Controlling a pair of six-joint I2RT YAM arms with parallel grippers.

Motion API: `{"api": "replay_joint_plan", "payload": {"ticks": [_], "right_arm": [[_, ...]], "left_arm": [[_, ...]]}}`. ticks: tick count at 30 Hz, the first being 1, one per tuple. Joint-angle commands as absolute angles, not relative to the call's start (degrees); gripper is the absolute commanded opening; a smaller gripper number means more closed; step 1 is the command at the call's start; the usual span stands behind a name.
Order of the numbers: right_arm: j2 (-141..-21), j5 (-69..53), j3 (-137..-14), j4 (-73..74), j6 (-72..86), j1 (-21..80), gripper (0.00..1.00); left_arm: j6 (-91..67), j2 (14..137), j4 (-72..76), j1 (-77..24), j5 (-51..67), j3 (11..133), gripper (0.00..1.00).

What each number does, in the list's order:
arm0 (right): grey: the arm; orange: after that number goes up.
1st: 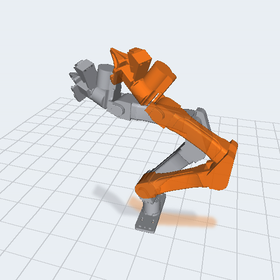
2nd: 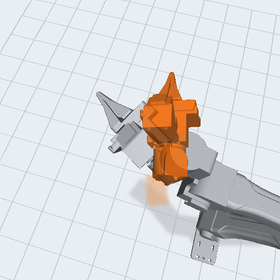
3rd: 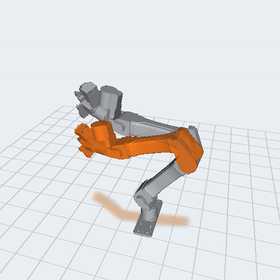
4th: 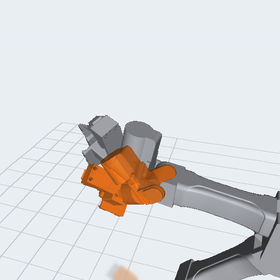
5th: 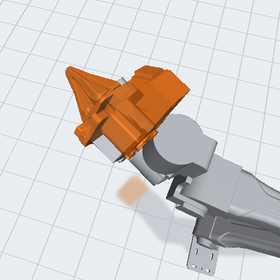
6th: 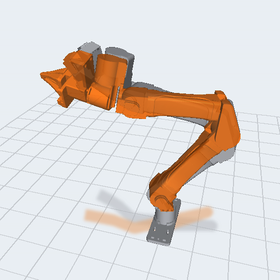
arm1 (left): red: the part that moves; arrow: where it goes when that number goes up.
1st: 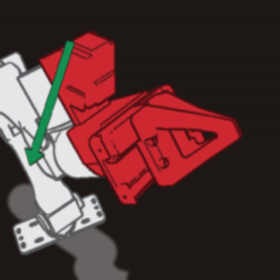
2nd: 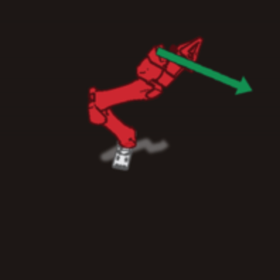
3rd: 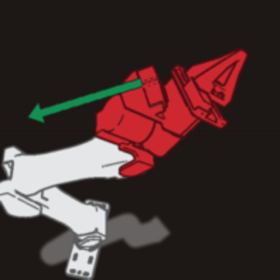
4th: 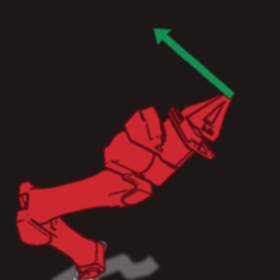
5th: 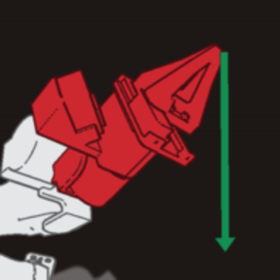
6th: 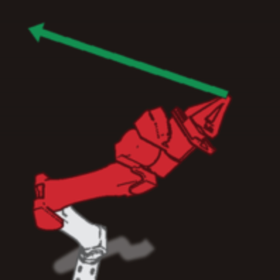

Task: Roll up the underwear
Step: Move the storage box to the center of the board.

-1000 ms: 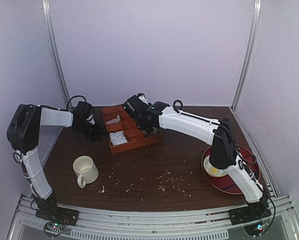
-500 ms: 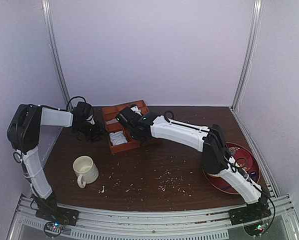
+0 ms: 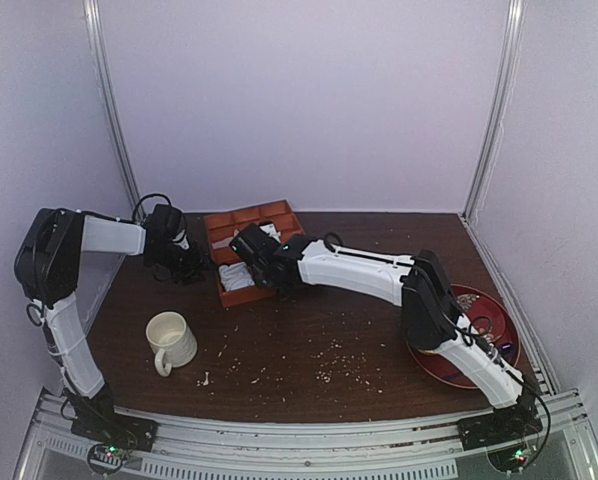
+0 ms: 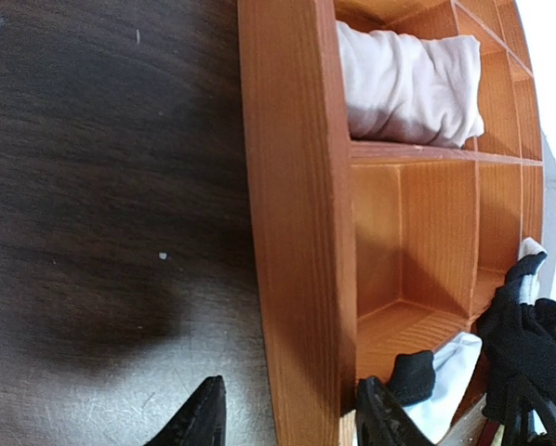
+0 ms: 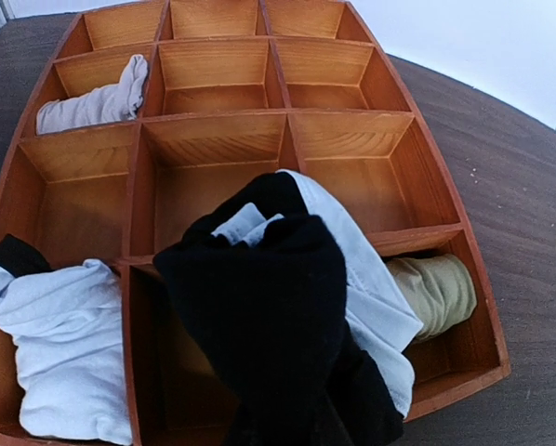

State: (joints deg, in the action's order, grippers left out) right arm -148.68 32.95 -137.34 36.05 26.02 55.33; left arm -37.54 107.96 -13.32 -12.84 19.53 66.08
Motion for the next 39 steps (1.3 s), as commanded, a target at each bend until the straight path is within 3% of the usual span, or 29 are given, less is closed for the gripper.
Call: {"api": "replay_joint_plan", "payload": {"ticks": [1,8,25,34,39], "right_arm": [[-147.02,24.79,-133.13,36.43,31.81,53.57,0.0],[-143.01,14.44,-124.74,28.61,36.8,49.67,0.0],[-147.26,-0.23,-127.39,28.04,42.15,46.46,0.0],[-146.97,-6.62,-121.36,22.14,46.93,45.53,0.0],[-147.46,-6.23,-123.47,26.17,45.84,45.31,0.0]], "left_arm": [[-37.8,109.35,-13.27,-12.55,19.58,64.83,0.62],[-37.93,109.25,-13.1,-12.49,19.62,64.67,0.62],[-38.22,110.02,-12.75,-12.56,19.95,64.67,0.62],[-38.36,110.21,-12.66,-12.51,20.04,64.73,0.62],[-38.34,110.39,-12.57,-12.57,20.14,64.69,0.62]]}}
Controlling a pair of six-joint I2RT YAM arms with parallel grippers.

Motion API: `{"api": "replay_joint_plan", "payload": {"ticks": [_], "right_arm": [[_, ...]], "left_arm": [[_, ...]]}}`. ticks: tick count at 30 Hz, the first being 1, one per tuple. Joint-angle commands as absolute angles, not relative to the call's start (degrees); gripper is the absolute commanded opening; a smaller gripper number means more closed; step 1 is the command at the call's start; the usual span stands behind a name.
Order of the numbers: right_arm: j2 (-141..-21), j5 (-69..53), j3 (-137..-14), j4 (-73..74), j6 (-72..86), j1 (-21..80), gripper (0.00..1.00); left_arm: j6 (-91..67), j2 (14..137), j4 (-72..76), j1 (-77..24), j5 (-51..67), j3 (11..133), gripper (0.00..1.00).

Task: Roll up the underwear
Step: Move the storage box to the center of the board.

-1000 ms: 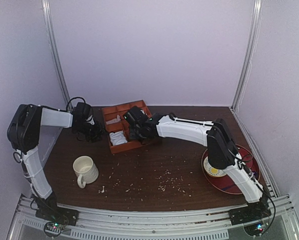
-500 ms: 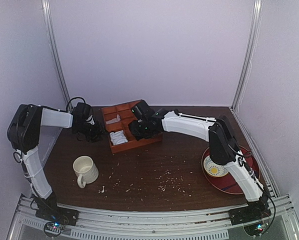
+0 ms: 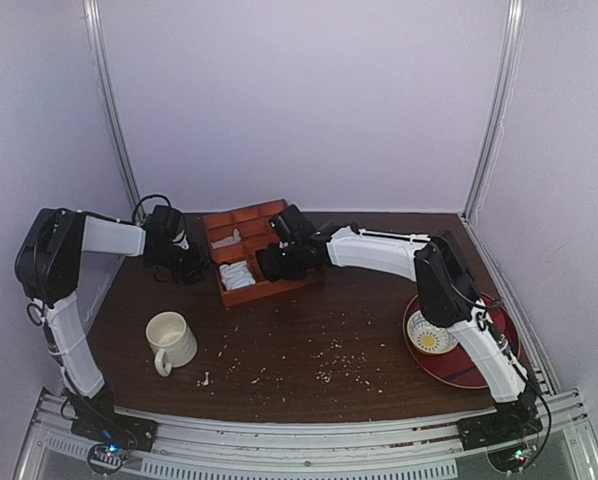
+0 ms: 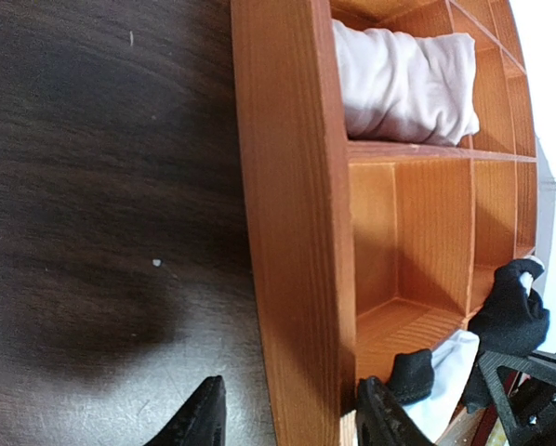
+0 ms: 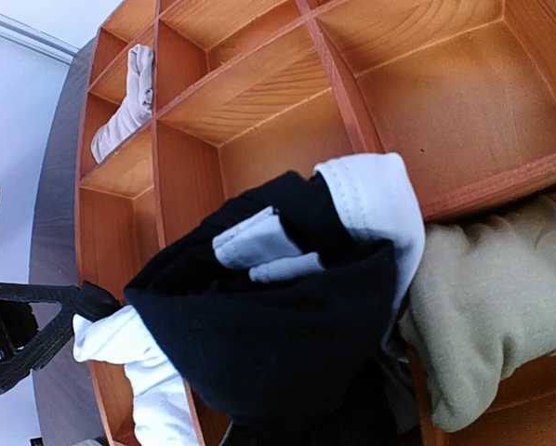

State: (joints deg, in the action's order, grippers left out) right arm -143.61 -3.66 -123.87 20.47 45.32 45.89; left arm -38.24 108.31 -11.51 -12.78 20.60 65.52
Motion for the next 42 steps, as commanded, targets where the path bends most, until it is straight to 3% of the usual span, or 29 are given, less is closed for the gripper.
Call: {"api": "replay_joint_plan", "payload": {"ticks": [1,20,29,42], "right_arm": [[-147.52,-6.24,-123.88,27.13,45.46,45.25,0.0],[-151.08,-12.22,-134.65,41.9,39.68,43.0,0.0],[-148.5,-11.94,-132.22,43.09,37.73,42.87,0.0],[-149.74,-15.28,-138.35,51.87,34.4,42.36,0.0]], "left_arm": [[-38.32,110.39,-12.57,-12.55,20.09,64.72,0.62],[-39.0,110.5,-11.98,-12.49,20.38,64.48,0.62],[-39.61,110.33,-11.26,-12.55,20.42,63.72,0.62],[-40.74,109.28,-10.01,-12.63,20.05,62.3,0.62]]}}
